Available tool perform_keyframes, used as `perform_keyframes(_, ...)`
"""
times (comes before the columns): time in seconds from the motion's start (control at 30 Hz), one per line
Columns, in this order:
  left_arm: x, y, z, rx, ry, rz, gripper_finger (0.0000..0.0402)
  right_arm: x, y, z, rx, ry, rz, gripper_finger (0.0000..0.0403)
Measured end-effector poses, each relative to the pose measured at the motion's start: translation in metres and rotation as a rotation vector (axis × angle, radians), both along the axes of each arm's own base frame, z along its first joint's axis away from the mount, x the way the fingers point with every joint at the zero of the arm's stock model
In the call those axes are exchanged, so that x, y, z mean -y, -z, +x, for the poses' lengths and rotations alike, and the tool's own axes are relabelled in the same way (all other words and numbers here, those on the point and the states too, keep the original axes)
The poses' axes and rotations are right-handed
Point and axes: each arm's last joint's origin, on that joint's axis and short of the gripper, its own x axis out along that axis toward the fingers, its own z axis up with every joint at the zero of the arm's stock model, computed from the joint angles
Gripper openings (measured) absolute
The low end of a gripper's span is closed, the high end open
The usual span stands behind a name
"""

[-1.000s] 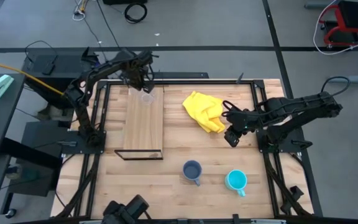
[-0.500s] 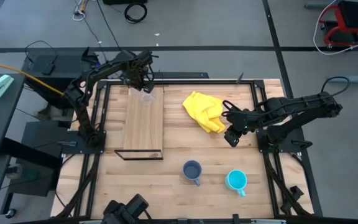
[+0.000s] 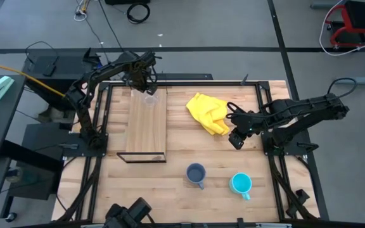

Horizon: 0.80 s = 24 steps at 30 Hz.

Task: Stack small to large cups/mugs on shelf
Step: Put the transparent mug on the shelf, then put the light blue mug on the shelf

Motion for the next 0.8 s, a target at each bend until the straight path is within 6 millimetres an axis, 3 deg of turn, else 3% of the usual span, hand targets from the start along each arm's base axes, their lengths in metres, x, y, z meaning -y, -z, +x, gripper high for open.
perform_keyframes(0.33, 0.004, -0.008, -0.002, 0.059, 0.001, -0.023, 0.0073, 0.000, 0.000, 0.000, 0.000, 0.000, 0.000, 0.0100)
perform_keyframes(0.6, 0.029, -0.065, -0.024, 0.201, -0.030, 0.090, 0.0081, 0.000, 0.000, 0.000, -0.001, -0.004, 0.009, 0.0100)
perform_keyframes(0.8, 0.073, -0.115, -0.052, 0.304, -0.044, 0.168, 0.0087, -0.002, 0.000, 0.000, -0.013, -0.029, 0.069, 0.0100)
